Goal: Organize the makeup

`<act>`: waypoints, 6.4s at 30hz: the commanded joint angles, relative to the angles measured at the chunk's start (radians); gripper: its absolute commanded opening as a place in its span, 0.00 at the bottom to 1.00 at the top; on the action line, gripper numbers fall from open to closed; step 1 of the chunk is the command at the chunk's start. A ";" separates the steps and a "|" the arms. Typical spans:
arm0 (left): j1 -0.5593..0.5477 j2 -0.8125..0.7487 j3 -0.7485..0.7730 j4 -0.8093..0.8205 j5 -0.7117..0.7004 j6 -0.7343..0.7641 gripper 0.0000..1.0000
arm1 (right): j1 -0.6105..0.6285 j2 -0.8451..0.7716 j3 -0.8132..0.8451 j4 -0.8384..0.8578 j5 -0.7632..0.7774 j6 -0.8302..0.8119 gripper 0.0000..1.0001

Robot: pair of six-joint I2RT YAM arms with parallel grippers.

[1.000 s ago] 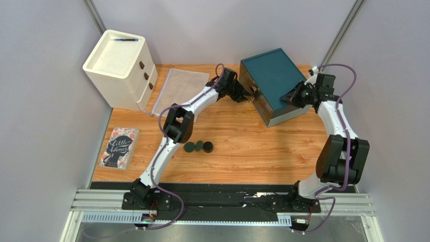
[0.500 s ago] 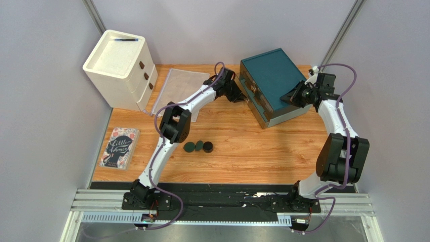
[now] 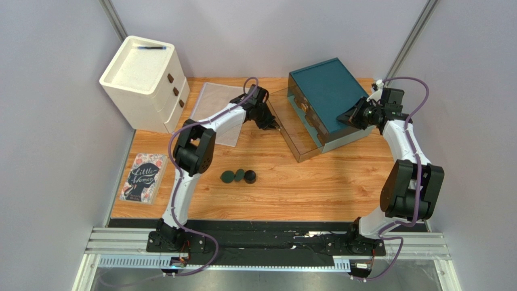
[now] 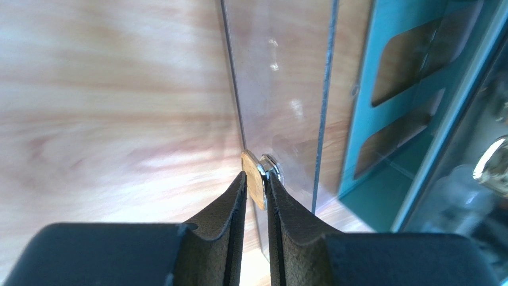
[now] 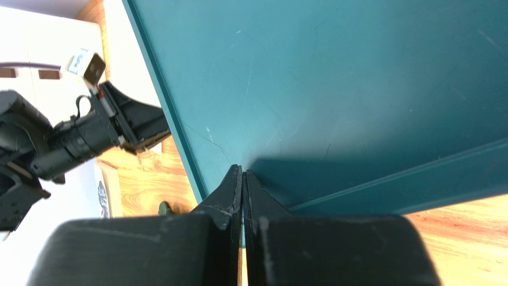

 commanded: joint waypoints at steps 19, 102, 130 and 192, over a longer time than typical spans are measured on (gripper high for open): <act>0.007 -0.400 -0.182 -0.126 -0.136 0.480 0.57 | -0.009 0.067 -0.116 -0.208 0.180 -0.070 0.00; -0.217 0.044 0.496 -0.218 0.068 0.416 0.04 | -0.005 0.075 -0.148 -0.179 0.154 -0.061 0.00; -0.215 0.071 0.474 -0.248 0.071 0.437 0.73 | -0.003 0.084 -0.142 -0.184 0.143 -0.058 0.00; -0.028 -0.448 -0.589 -0.330 -0.234 0.339 0.00 | 0.011 0.081 -0.150 -0.182 0.146 -0.062 0.00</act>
